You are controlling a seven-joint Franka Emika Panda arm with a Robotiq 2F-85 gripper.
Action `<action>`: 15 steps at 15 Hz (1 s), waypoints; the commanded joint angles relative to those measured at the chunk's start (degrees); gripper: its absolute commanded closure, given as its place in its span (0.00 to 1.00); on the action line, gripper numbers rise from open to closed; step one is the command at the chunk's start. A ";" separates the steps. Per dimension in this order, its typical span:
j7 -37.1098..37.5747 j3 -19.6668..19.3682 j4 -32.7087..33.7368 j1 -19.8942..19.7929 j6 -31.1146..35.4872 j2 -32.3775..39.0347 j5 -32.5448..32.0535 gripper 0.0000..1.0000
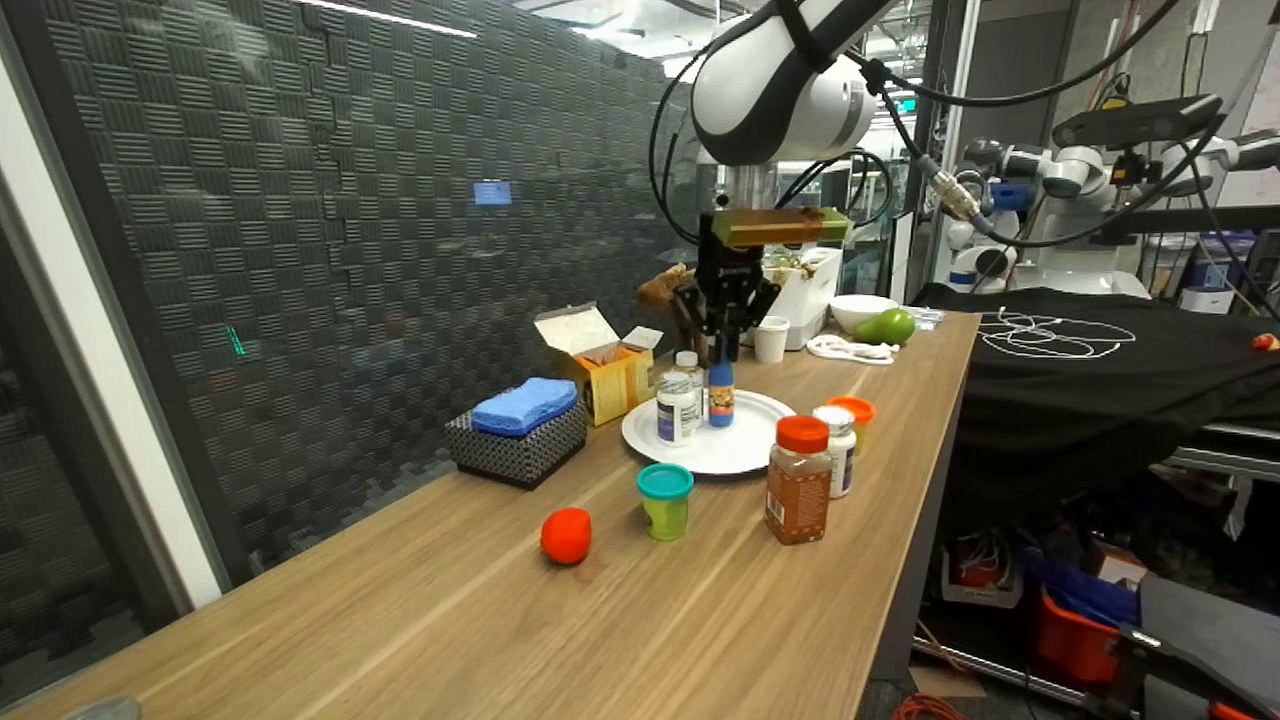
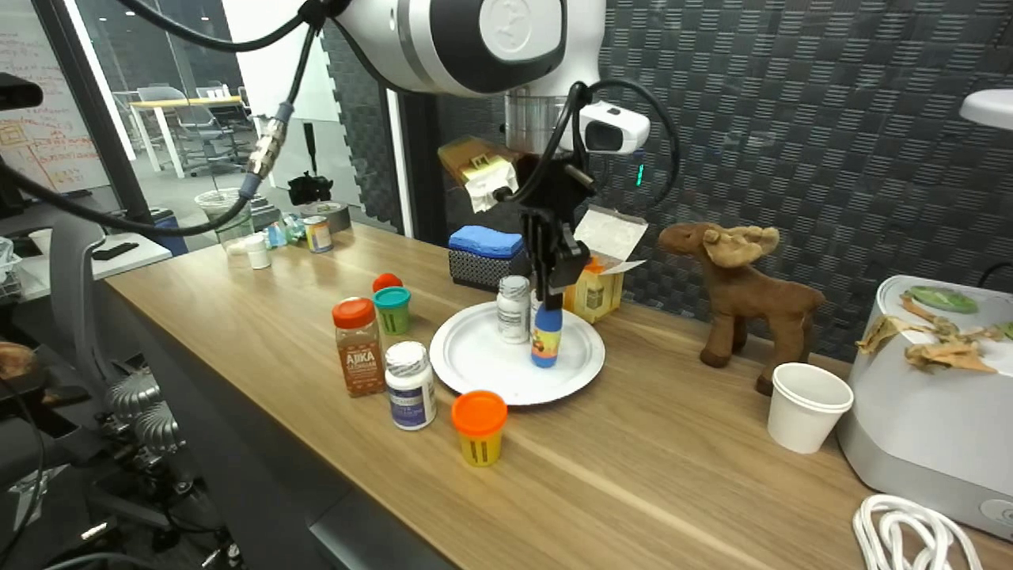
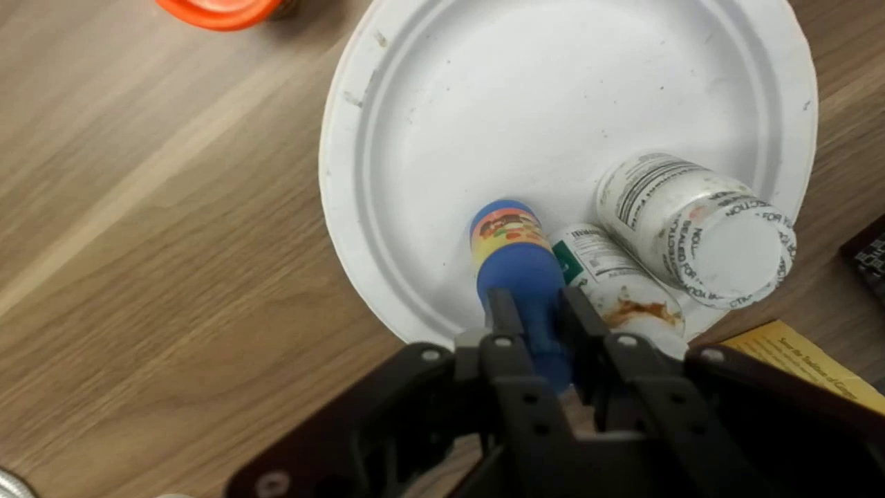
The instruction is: Pick up all the objects surrounding the white plate and arrange them on the plate
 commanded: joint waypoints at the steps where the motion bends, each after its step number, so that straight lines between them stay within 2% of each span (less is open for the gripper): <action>1: -1.18 -0.35 0.41 -0.29 0.84 0.51 0.92 0.93; 15: -1.12 -0.27 2.19 -1.76 1.88 2.17 3.50 0.93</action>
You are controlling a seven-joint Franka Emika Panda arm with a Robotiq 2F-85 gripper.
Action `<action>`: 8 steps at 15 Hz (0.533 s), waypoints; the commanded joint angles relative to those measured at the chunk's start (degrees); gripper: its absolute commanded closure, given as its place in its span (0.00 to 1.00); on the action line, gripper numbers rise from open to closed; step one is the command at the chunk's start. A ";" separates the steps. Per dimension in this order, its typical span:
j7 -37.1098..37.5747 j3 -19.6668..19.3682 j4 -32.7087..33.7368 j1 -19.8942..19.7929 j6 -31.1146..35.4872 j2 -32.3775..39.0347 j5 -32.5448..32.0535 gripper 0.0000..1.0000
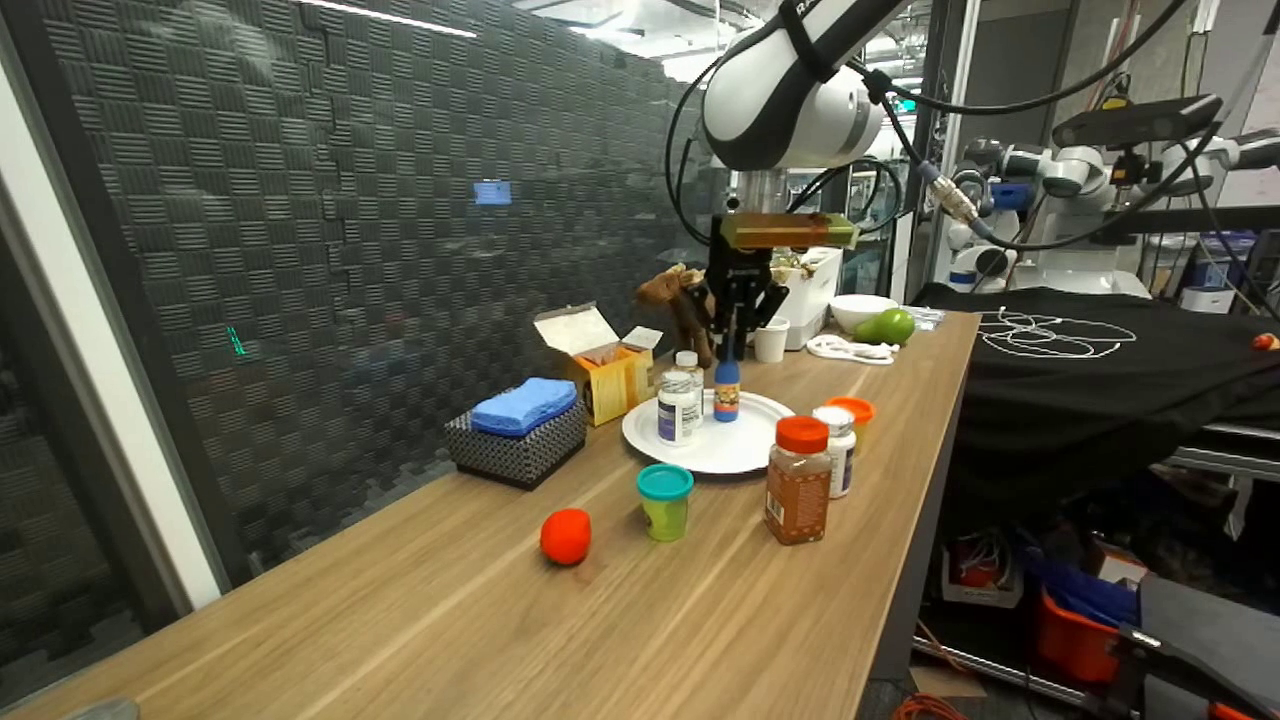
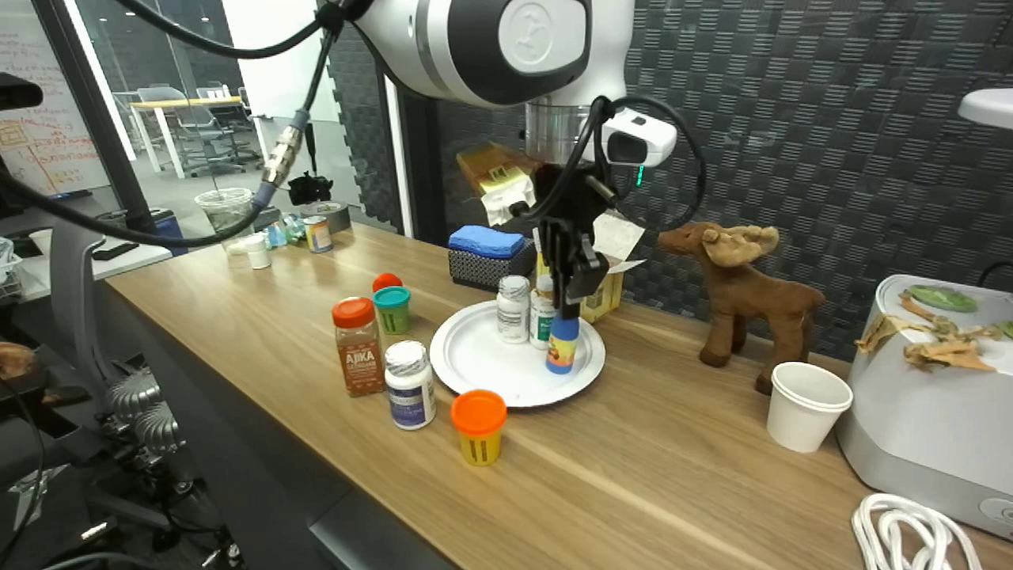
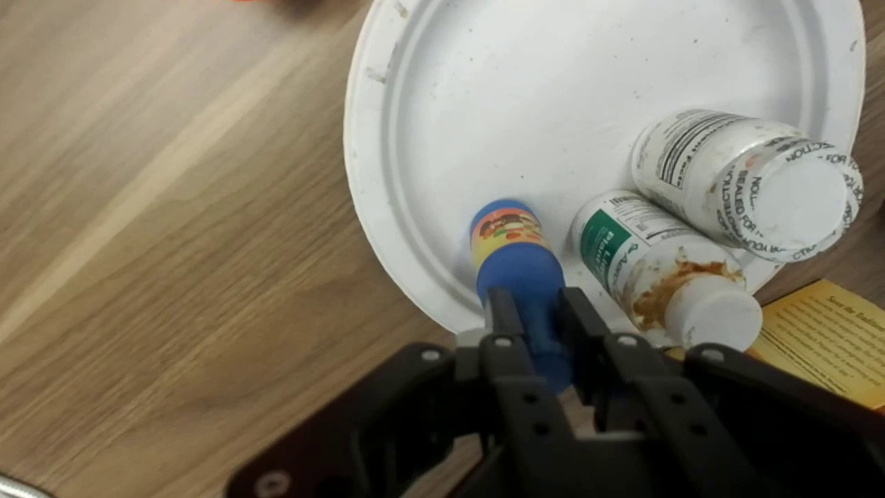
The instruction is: Pick up all the objects surrounding the white plate and arrange them on the plate
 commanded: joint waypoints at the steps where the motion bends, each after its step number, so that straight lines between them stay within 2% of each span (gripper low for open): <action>1: -1.13 0.01 1.61 0.28 0.69 1.12 1.39 0.93; 2: -0.95 -0.17 1.44 0.50 0.81 0.96 0.79 0.55; 4: -0.63 -0.48 0.97 0.76 0.85 0.50 0.02 0.47; 8: -0.22 -0.74 0.17 0.80 0.68 -0.56 -0.10 0.16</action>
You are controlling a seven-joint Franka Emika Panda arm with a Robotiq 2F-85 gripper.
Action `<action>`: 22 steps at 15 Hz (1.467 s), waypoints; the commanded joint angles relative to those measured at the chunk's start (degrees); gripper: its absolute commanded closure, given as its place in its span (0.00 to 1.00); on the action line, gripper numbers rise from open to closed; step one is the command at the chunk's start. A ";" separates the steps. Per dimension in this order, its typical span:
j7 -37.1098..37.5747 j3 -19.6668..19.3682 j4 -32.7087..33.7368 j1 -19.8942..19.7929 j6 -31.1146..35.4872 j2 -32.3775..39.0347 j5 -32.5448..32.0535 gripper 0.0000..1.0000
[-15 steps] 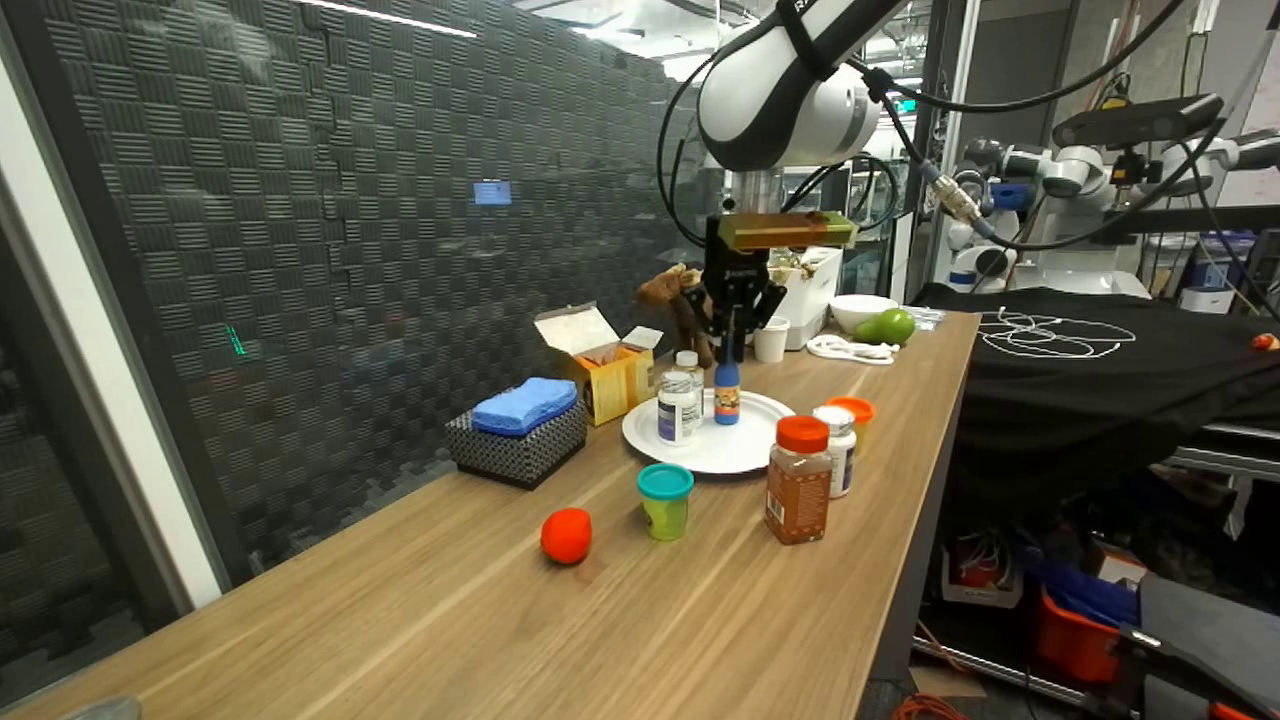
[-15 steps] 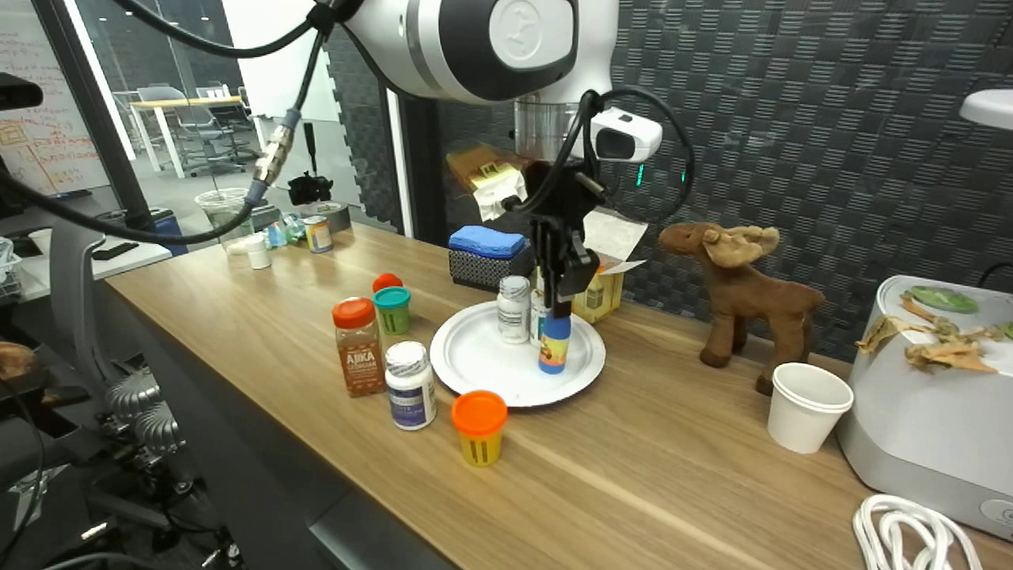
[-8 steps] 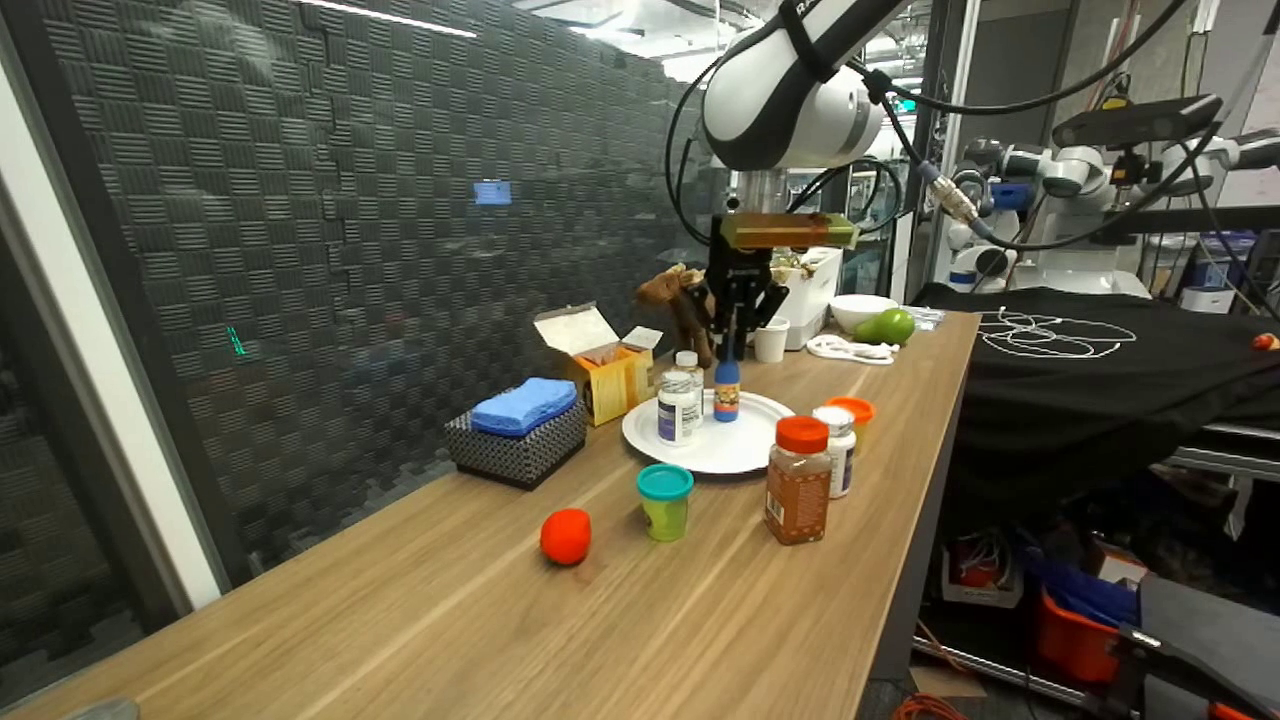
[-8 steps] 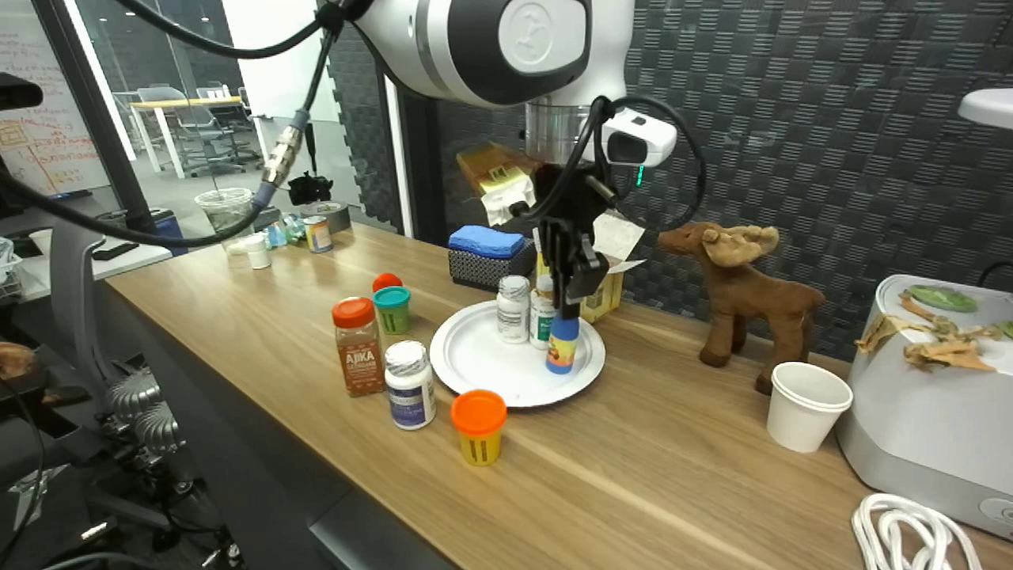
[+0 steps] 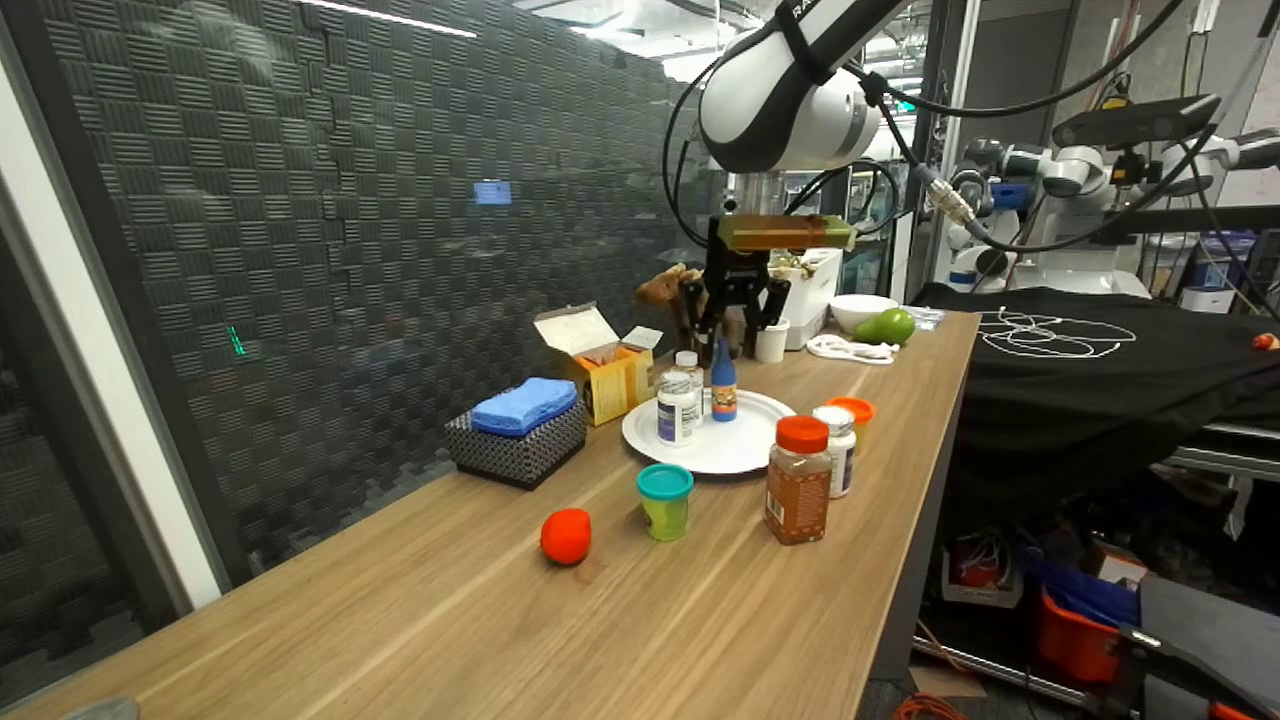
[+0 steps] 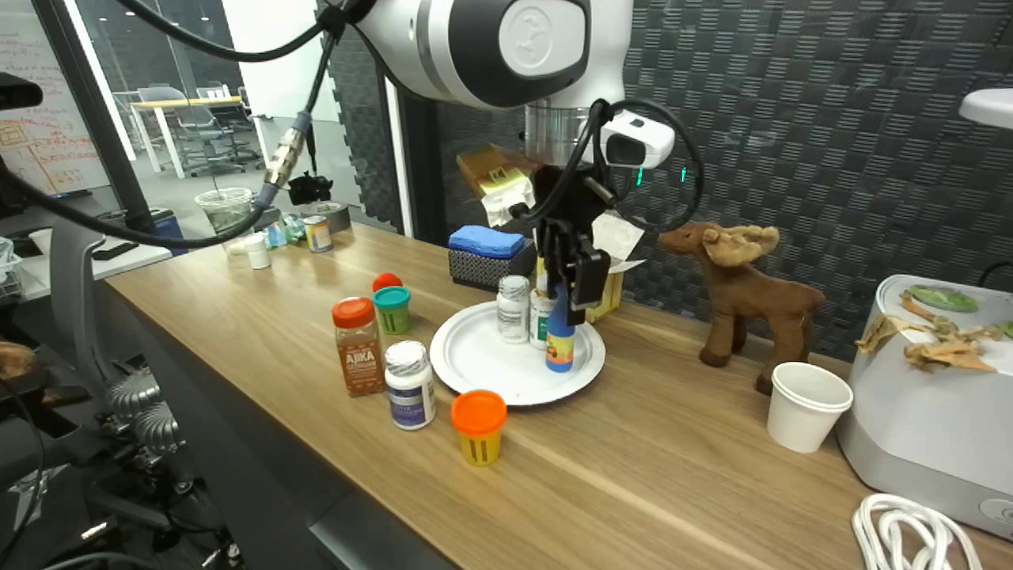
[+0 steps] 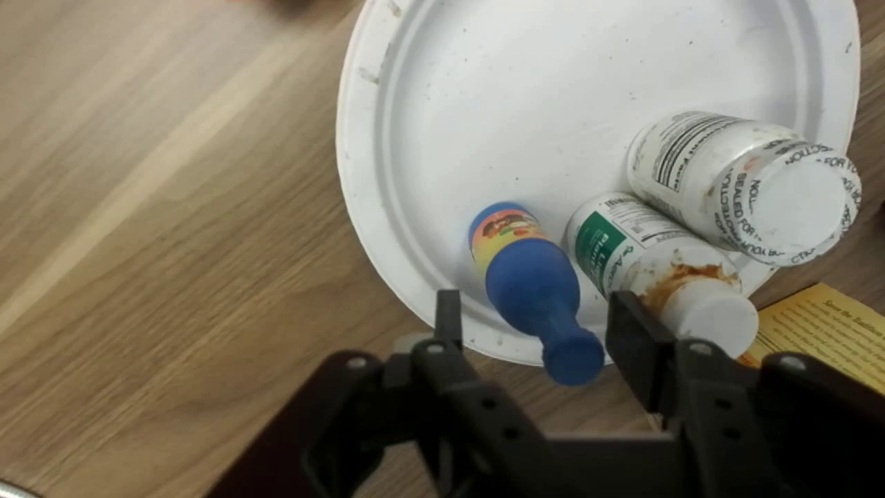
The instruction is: Pick up all the objects surrounding the white plate and arrange them on the plate
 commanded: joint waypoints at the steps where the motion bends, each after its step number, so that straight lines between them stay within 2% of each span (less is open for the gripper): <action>1: -0.16 -0.73 -0.48 0.61 0.73 -1.39 -0.10 0.09; 2: 0.04 -0.81 -0.91 0.73 0.89 -1.87 -0.29 0.02; 3: 0.29 -0.89 -1.51 0.91 0.76 -2.66 -0.57 0.00; 7: 2.70 -1.23 -6.32 2.05 1.02 -8.40 -2.46 0.00; 11: 7.39 -1.03 -14.26 3.50 2.25 -16.04 -5.84 0.00; 14: 10.17 -0.25 -19.16 3.26 2.18 -19.19 -4.86 0.00; 22: 15.72 -1.07 -24.17 1.45 6.42 -16.22 -1.19 0.00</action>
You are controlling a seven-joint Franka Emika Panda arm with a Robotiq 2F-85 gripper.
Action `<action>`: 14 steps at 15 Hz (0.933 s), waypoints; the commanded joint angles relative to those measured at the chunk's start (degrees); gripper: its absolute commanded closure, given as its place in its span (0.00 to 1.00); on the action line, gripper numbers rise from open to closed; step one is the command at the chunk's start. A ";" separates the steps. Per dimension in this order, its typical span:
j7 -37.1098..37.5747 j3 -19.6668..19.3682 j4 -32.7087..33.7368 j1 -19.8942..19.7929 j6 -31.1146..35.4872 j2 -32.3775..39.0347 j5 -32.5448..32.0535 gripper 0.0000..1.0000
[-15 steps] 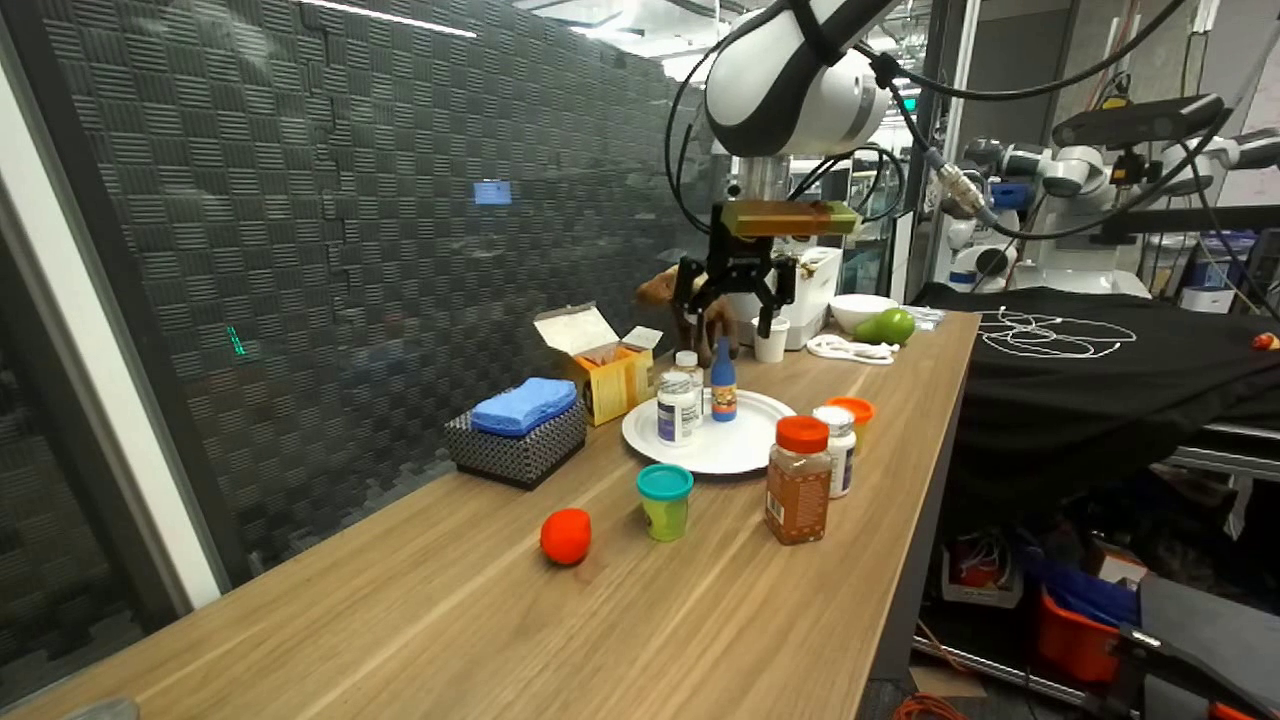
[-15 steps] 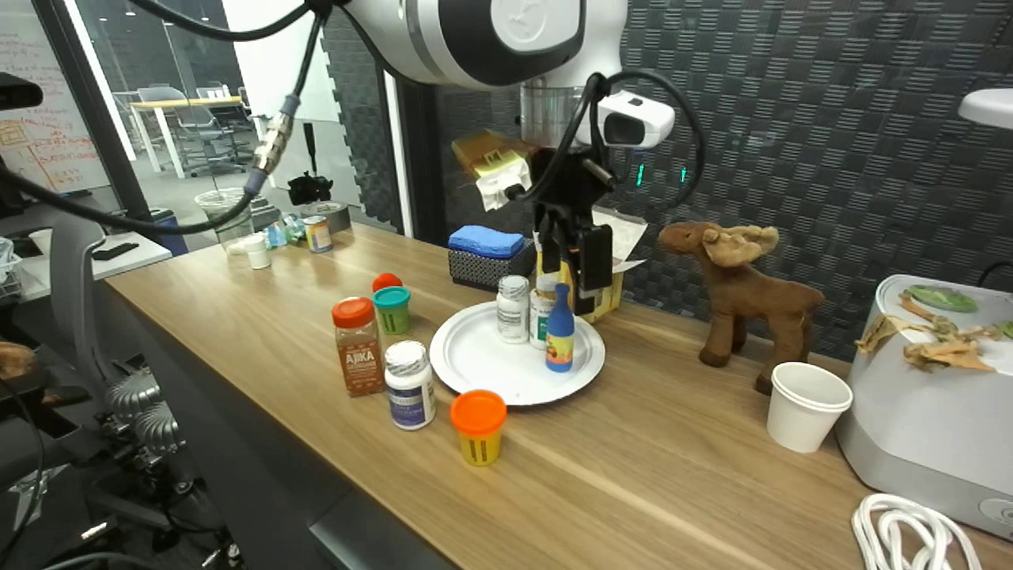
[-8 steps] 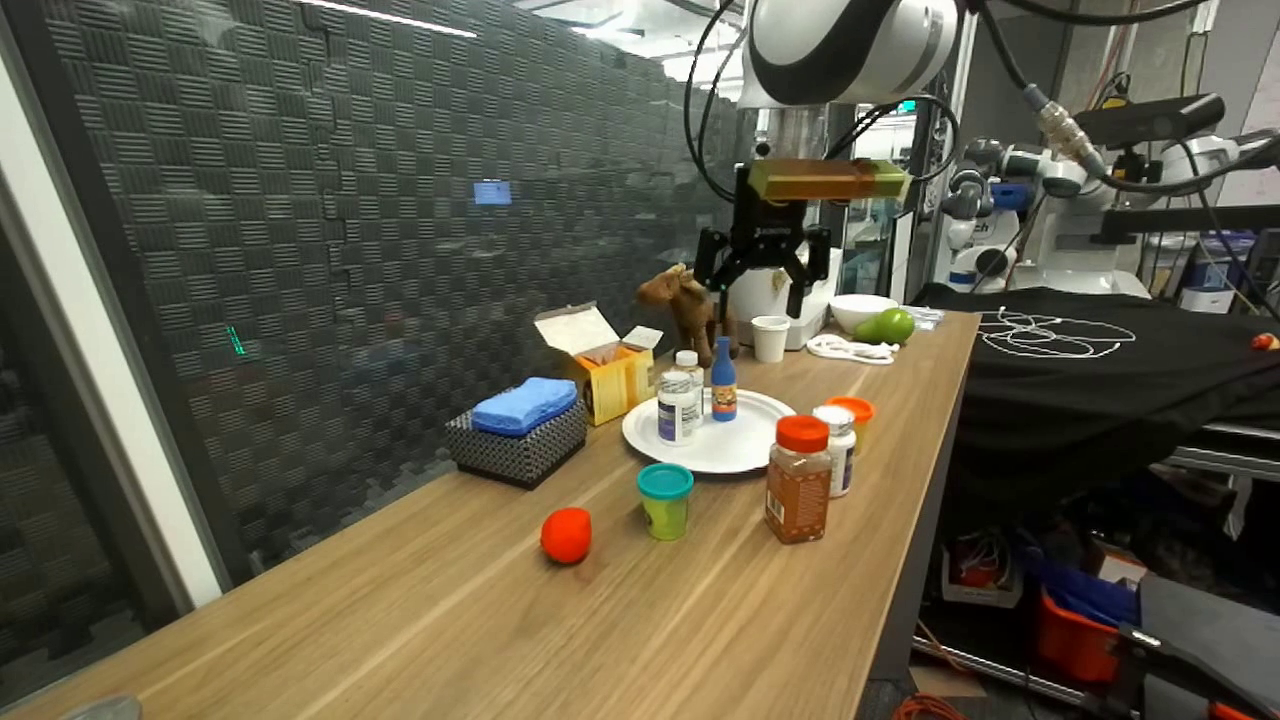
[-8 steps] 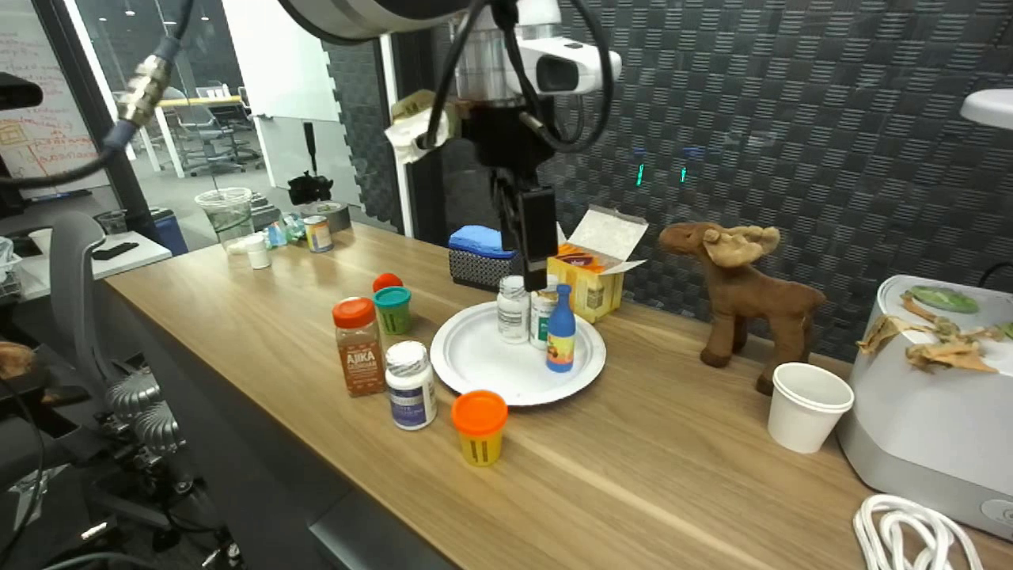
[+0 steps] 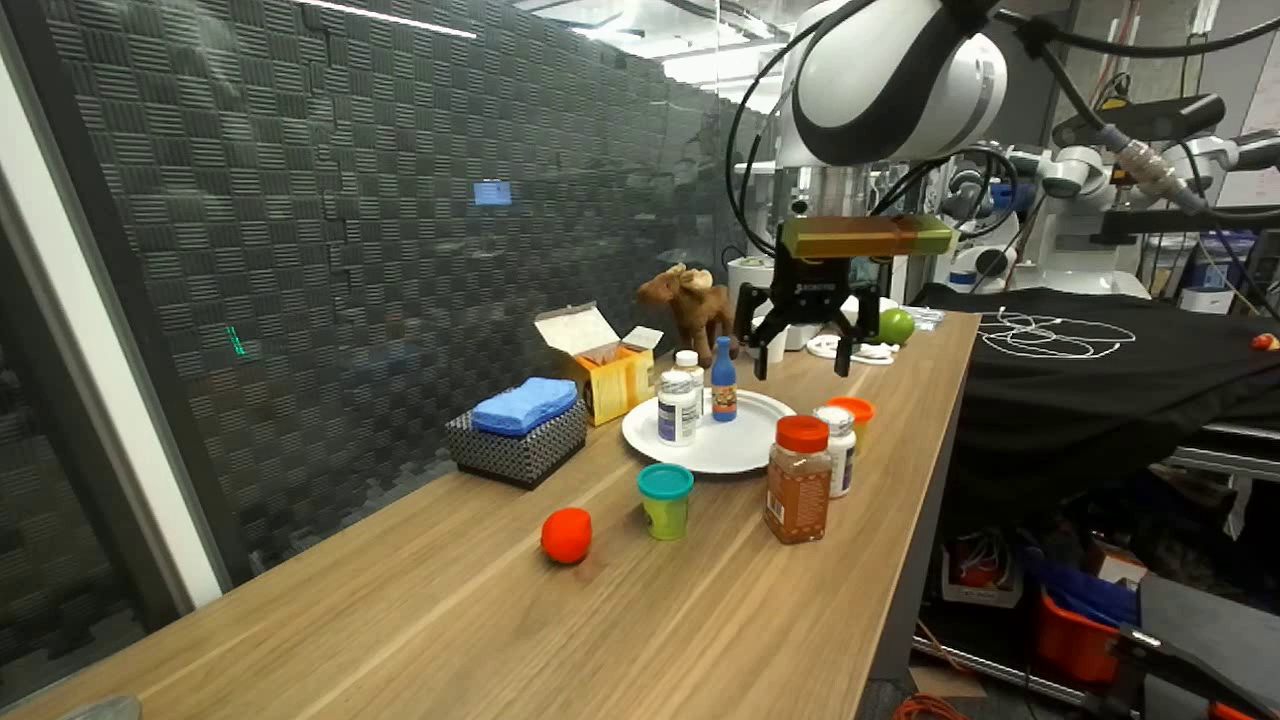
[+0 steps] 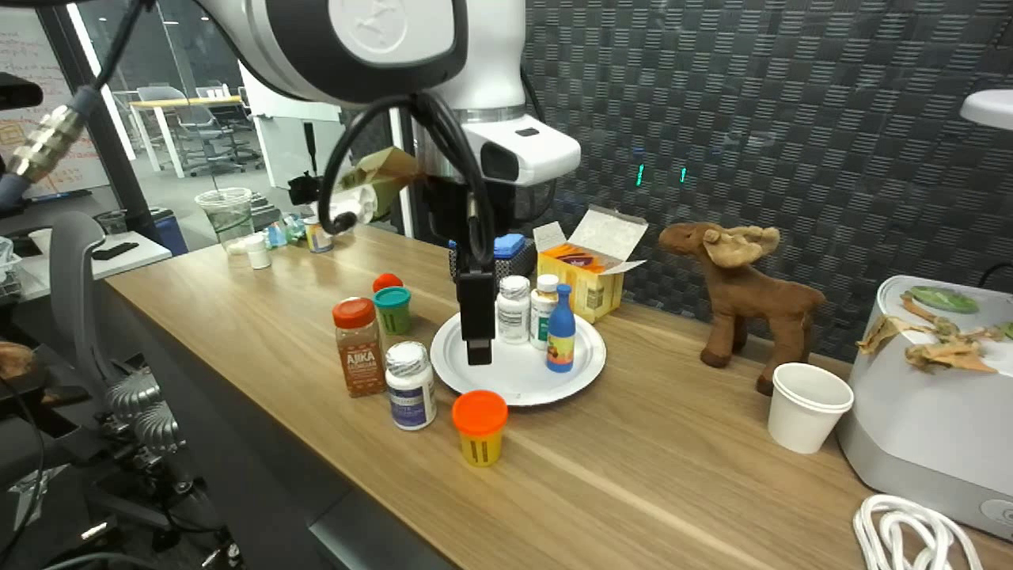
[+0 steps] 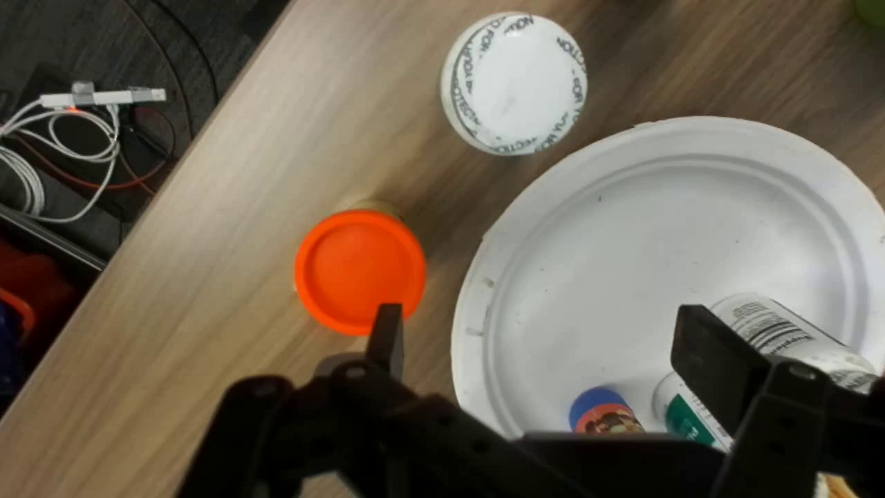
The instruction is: Pick up all the objects surrounding the white plate and arrange them on the plate
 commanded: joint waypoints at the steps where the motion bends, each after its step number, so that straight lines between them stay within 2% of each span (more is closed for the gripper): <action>1: 3.38 -0.86 -1.93 -0.76 3.49 0.14 1.66 0.00; 8: 10.71 -2.50 -6.31 -0.83 5.00 -2.03 -2.04 0.00; 14: 11.76 -2.38 -7.91 -1.08 4.76 -1.84 -2.77 0.00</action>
